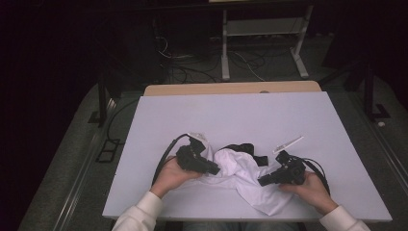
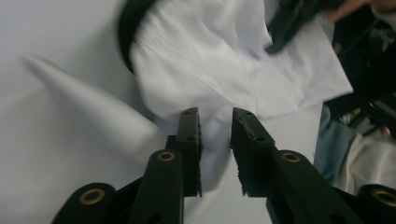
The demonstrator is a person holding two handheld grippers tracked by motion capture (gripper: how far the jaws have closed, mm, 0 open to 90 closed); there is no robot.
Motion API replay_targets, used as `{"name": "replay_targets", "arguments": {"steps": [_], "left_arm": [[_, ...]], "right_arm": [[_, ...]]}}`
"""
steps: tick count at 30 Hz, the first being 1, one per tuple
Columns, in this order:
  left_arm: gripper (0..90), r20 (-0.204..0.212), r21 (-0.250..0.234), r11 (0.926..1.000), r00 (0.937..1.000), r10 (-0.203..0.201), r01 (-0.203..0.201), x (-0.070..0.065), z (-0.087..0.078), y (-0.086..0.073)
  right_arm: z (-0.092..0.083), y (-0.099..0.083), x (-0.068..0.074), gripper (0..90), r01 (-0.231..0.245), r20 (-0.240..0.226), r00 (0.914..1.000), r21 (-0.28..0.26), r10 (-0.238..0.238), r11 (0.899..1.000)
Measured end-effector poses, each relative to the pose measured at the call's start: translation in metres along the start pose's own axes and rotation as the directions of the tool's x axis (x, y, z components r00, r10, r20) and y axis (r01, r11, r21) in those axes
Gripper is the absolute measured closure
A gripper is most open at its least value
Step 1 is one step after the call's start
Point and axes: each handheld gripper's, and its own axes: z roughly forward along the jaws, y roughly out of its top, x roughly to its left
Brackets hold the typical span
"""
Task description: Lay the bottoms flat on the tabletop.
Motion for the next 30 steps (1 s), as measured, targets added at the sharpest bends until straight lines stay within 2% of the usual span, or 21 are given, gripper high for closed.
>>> {"name": "replay_targets", "arguments": {"steps": [2,3,6,10,11,12,13,16,17,18,20,21,22,24,25,26,27,30], "left_arm": [[67.4,-0.028,-0.057,0.9982,0.9994,-0.021,0.019,0.006,-0.009,0.009],[66.0,-0.028,-0.057,0.9982,0.9994,-0.021,0.019,0.006,-0.009,0.009],[64.4,-0.045,-0.1,0.9939,0.9977,-0.05,0.046,0.014,-0.011,0.016],[61.1,-0.06,-0.125,0.9888,0.9942,-0.09,0.082,0.026,-0.008,0.022],[60.0,-0.061,-0.13,0.9873,0.993,-0.101,0.092,0.028,-0.007,0.023],[58.7,-0.065,-0.137,0.9855,0.9919,-0.109,0.099,0.031,-0.006,0.023],[58.7,-0.067,-0.142,0.9848,0.9916,-0.111,0.1,0.032,-0.006,0.023],[56.2,-0.081,-0.158,0.9809,0.9886,-0.127,0.113,0.037,-0.005,0.023],[54.1,-0.091,-0.158,0.9803,0.9867,-0.135,0.119,0.039,-0.005,0.022],[53.6,-0.091,-0.158,0.9803,0.9867,-0.135,0.119,0.039,-0.005,0.022],[52.9,-0.098,-0.16,0.9792,0.985,-0.142,0.125,0.041,-0.005,0.021],[51.6,-0.099,-0.162,0.9784,0.9844,-0.145,0.128,0.042,-0.005,0.021],[51.6,-0.104,-0.164,0.9782,0.9839,-0.146,0.128,0.042,-0.005,0.021],[51.5,-0.106,-0.167,0.9775,0.9834,-0.147,0.128,0.043,-0.005,0.021],[51.3,-0.106,-0.169,0.9769,0.9831,-0.15,0.131,0.044,-0.004,0.021],[51.3,-0.106,-0.169,0.9769,0.9831,-0.15,0.131,0.044,-0.004,0.021],[51.3,-0.106,-0.168,0.9772,0.9832,-0.149,0.129,0.044,-0.004,0.021],[51.0,-0.107,-0.164,0.9783,0.9837,-0.144,0.126,0.044,-0.002,0.022]], "right_arm": [[0.001,-0.001,0.001,86.2,0.005,-0.005,1.0,0.018,-0.005,1.0],[0.001,-0.001,0.001,86.2,0.005,-0.004,1.0,0.022,-0.005,1.0],[0.001,-0.001,0.002,86.2,0.009,-0.006,0.9999,0.034,-0.008,0.999],[-0.002,-0.004,0.004,85.7,0.011,-0.009,0.9999,0.048,-0.011,0.999],[-0.003,-0.004,0.004,84.7,0.009,-0.01,0.9999,0.048,-0.009,0.999],[-0.009,-0.005,0.006,74.1,0.008,0.004,1.0,0.039,-0.009,0.999],[-0.009,-0.005,0.006,74.1,0.008,0.004,1.0,0.039,-0.009,0.999],[-0.019,-0.003,0.008,65.2,0.029,0.048,0.9985,-0.017,-0.028,0.999],[-0.028,-0.002,0.009,59.8,0.03,0.08,0.9965,-0.068,-0.025,0.997],[-0.028,-0.002,0.009,59.8,0.03,0.08,0.9965,-0.068,-0.025,0.997],[-0.036,0.0,0.007,58.3,0.022,0.114,0.9934,-0.118,-0.008,0.993],[-0.041,0.002,0.003,56.0,-0.002,0.157,0.9872,-0.157,0.027,0.988],[-0.041,0.002,0.003,56.0,-0.002,0.157,0.9872,-0.157,0.027,0.988],[-0.043,0.004,-0.003,55.1,-0.034,0.195,0.9784,-0.18,0.069,0.983],[-0.04,0.007,-0.011,52.9,-0.071,0.229,0.9667,-0.186,0.113,0.98],[-0.04,0.007,-0.011,52.9,-0.071,0.229,0.9667,-0.186,0.113,0.98],[-0.039,0.008,-0.016,52.5,-0.091,0.242,0.9609,-0.186,0.135,0.978],[-0.032,0.012,-0.027,52.6,-0.153,0.242,0.9507,-0.176,0.193,0.973]]}}
